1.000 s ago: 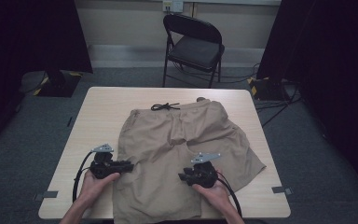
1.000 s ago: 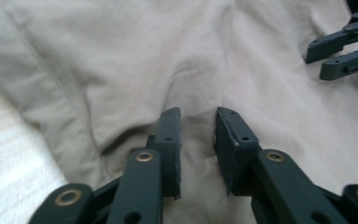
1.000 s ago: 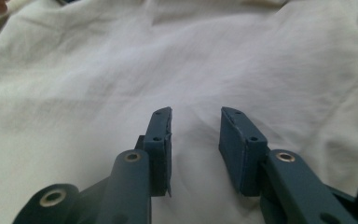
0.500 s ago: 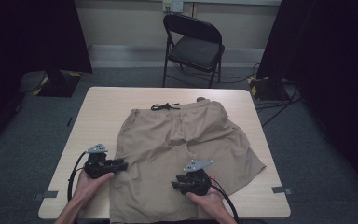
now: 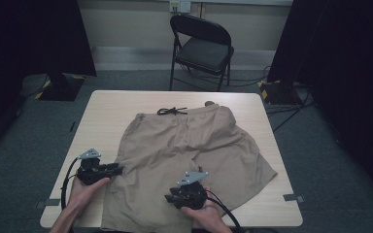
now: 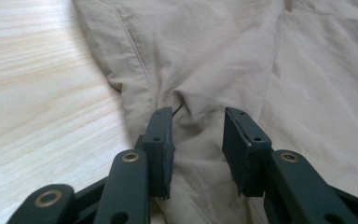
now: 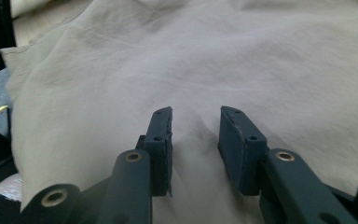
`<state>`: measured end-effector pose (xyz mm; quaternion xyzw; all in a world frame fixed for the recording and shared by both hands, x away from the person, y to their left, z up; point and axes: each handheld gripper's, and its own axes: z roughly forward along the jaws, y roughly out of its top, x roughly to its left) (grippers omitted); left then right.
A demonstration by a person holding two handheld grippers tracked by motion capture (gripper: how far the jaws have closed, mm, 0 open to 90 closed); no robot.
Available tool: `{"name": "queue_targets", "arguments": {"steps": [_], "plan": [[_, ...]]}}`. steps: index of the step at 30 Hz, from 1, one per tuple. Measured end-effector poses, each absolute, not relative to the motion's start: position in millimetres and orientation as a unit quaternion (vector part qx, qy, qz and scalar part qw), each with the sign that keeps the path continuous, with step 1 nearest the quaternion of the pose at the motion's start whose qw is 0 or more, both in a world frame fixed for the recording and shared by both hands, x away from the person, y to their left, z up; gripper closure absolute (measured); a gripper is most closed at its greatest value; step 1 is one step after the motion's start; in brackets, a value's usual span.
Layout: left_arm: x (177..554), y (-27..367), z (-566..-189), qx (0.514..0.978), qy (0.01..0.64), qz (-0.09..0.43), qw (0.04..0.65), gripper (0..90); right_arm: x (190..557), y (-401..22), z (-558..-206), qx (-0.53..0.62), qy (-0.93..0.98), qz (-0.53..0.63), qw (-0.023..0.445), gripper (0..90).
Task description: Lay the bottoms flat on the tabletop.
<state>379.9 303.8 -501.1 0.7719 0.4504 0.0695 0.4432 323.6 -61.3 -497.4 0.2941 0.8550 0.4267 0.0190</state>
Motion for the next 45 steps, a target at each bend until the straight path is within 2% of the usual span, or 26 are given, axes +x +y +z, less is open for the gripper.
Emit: {"name": "queue_targets", "arguments": {"steps": [7, 9, 10, 11, 13, 20, 28, 38, 41, 43, 45], "plan": [[379, 316, -500, 0.768, 0.460, 0.079, 0.438, 62.3, 316, -43, -497, 0.279, 0.860, 0.427, 0.010, 64.8], [379, 316, -500, 0.766, 0.464, 0.079, 0.439, 61.1, 316, -43, -497, 0.279, 0.861, 0.425, 0.009, 64.5], [377, 313, -498, 0.764, 0.467, 0.075, 0.438, 55.7, 318, -44, -497, 0.279, 0.859, 0.429, -0.002, 61.7], [376, 310, -497, 0.765, 0.465, 0.069, 0.439, 54.3, 318, -45, -496, 0.279, 0.859, 0.429, -0.004, 60.7], [374, 308, -494, 0.766, 0.460, 0.066, 0.444, 54.9, 318, -47, -495, 0.280, 0.858, 0.430, -0.003, 60.6], [356, 289, -468, 0.757, 0.423, 0.053, 0.495, 53.9, 330, -84, -473, 0.309, 0.837, 0.452, 0.026, 57.6], [336, 238, -450, 0.767, 0.379, 0.026, 0.517, 54.4, 341, -130, -460, 0.354, 0.810, 0.465, 0.059, 56.3], [330, 175, -422, 0.790, 0.312, -0.011, 0.529, 55.3, 347, -178, -442, 0.388, 0.784, 0.475, 0.096, 55.7], [332, 158, -420, 0.781, 0.298, -0.021, 0.548, 54.5, 350, -194, -439, 0.401, 0.775, 0.479, 0.102, 54.1], [332, 152, -421, 0.782, 0.297, -0.022, 0.547, 54.5, 352, -205, -437, 0.410, 0.769, 0.481, 0.102, 53.1], [334, 129, -429, 0.796, 0.283, -0.022, 0.535, 54.5, 352, -216, -436, 0.418, 0.763, 0.481, 0.108, 52.7]]}}
